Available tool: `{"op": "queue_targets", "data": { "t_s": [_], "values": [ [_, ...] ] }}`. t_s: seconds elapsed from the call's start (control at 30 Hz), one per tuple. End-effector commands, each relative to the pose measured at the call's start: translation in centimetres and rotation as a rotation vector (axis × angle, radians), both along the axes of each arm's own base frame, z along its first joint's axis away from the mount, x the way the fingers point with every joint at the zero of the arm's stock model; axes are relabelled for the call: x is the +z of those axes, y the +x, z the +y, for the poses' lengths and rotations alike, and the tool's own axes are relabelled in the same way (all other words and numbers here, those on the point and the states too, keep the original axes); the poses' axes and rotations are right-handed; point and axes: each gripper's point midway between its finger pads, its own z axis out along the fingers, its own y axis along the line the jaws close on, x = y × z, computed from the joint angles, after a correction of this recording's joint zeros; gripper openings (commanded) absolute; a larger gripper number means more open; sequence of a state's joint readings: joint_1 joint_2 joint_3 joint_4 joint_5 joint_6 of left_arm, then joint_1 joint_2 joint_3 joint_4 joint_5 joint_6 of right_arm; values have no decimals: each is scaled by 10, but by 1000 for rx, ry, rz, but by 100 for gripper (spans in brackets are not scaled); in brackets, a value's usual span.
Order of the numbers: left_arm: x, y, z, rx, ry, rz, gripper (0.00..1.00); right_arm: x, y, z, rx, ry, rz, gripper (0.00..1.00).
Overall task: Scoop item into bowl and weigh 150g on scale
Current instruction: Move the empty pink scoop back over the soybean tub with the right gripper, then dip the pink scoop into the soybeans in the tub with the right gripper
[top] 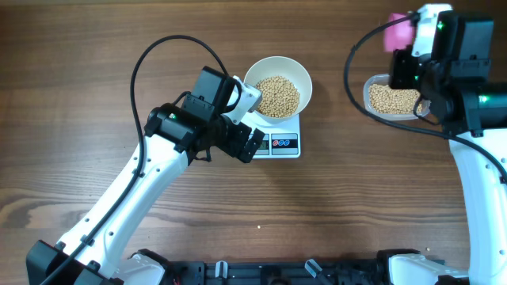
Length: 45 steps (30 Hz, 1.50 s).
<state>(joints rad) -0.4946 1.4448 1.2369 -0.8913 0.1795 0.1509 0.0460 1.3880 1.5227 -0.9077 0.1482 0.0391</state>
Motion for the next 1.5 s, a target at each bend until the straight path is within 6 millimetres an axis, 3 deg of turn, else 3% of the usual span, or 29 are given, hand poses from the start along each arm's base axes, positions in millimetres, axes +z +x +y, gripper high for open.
{"op": "queue_targets", "data": {
  "t_s": [0.0,0.3,0.57,1.03,1.47],
  "values": [
    [12,3,2,16,-15,-30,100,-2,-5,-38,-197,-124,29,4],
    [12,3,2,16,-15,-30,100,-68,-7,-32,-150,-174,288,4],
    [12,3,2,17,-15,-30,100,-104,-17,-35,-74,-266,476,4],
    [12,3,2,16,-15,-30,100,-126,-15,-61,24,-542,645,4],
    [12,3,2,17,-15,-30,100,-140,-9,-54,68,-520,665,4]
  ]
}}
